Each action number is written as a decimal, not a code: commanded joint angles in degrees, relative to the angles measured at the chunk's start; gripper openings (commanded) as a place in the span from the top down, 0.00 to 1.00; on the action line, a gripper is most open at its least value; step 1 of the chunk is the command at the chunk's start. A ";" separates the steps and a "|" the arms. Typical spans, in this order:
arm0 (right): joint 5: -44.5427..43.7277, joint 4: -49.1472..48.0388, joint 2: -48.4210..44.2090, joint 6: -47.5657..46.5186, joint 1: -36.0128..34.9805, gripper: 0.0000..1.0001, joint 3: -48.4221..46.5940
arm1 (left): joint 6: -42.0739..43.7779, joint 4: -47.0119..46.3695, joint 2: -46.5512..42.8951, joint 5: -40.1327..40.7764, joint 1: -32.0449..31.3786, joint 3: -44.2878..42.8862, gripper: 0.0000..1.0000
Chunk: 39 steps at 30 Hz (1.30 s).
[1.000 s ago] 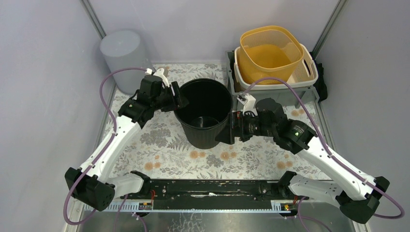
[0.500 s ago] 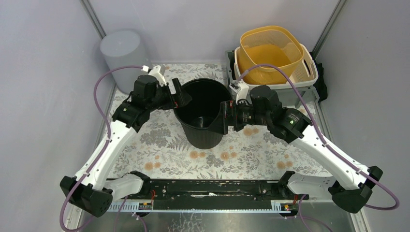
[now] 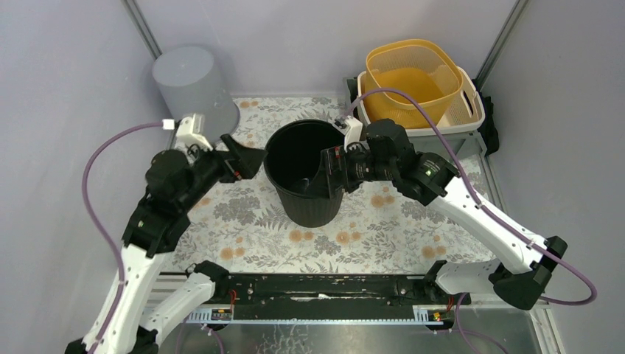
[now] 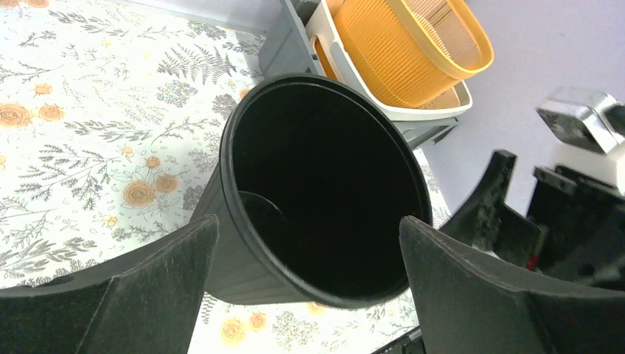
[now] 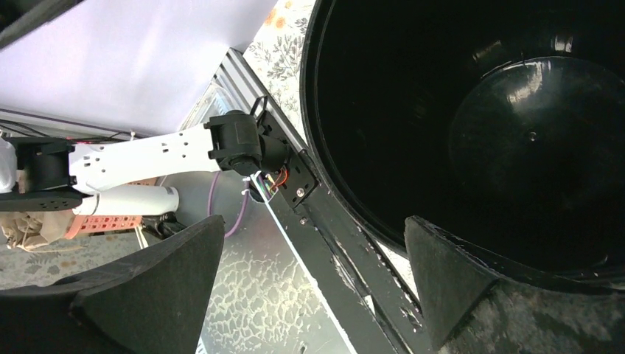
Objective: Turn the large container upside down
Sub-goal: Move the container to the center of the board, then turn the container upside down at the center of the board.
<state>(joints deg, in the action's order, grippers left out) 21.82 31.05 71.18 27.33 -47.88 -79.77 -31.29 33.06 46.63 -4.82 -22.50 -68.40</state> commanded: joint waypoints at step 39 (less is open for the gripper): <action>2.14 5.30 8.42 10.08 5.06 0.01 -14.55 | -8.75 8.59 -7.22 -2.89 -0.35 3.07 0.00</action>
<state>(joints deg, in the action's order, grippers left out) 19.99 37.82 80.99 33.58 -46.68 -91.79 -41.85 42.02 36.67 -7.29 -22.52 -63.11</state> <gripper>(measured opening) 0.993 0.997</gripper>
